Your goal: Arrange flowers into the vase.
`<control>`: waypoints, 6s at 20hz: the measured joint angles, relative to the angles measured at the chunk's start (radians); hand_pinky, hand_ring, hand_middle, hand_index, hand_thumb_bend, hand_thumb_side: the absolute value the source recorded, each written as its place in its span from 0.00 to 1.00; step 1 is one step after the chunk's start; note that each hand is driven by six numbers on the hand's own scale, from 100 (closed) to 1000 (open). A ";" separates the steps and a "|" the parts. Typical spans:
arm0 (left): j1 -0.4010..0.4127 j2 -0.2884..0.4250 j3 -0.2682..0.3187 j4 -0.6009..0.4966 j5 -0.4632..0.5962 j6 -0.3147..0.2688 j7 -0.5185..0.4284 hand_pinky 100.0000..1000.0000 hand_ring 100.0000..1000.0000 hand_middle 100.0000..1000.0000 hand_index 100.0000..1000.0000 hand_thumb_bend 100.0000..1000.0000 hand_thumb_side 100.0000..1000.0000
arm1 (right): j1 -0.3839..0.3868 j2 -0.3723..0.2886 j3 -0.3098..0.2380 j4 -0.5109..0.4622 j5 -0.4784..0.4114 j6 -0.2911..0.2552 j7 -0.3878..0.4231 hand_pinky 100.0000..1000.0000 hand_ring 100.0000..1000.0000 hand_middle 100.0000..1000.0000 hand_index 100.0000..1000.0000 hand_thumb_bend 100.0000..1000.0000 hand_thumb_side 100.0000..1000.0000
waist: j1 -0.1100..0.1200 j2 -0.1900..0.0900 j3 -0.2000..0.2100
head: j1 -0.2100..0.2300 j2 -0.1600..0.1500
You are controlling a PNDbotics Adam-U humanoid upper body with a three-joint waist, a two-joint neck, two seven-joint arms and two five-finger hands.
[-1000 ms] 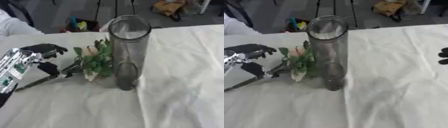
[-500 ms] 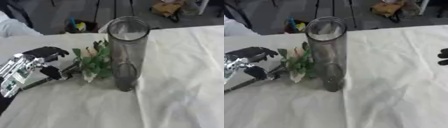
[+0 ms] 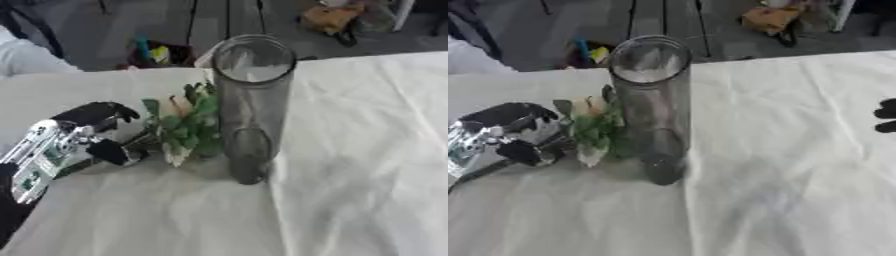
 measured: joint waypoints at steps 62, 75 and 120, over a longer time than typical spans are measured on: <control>-0.021 -0.058 0.000 0.077 0.004 0.039 0.099 0.00 0.00 0.00 0.03 0.00 0.36 | 0.007 0.019 0.005 0.000 -0.005 0.006 0.026 0.52 0.60 0.57 0.80 0.00 1.00 | 0.000 0.016 -0.013 | 0.017 -0.014; -0.022 -0.061 0.001 0.069 0.010 0.067 0.157 0.00 0.00 0.00 0.00 0.03 0.37 | 0.009 0.026 0.004 0.000 -0.006 0.006 0.029 0.52 0.60 0.57 0.80 0.00 1.00 | 0.000 0.016 -0.015 | 0.017 -0.014; -0.211 -0.049 0.223 -0.304 0.683 0.303 0.847 0.00 0.00 0.00 0.00 0.02 0.43 | 0.036 0.016 -0.002 0.000 -0.032 -0.002 0.028 0.52 0.61 0.57 0.80 0.00 1.00 | 0.000 -0.038 -0.057 | 0.061 0.043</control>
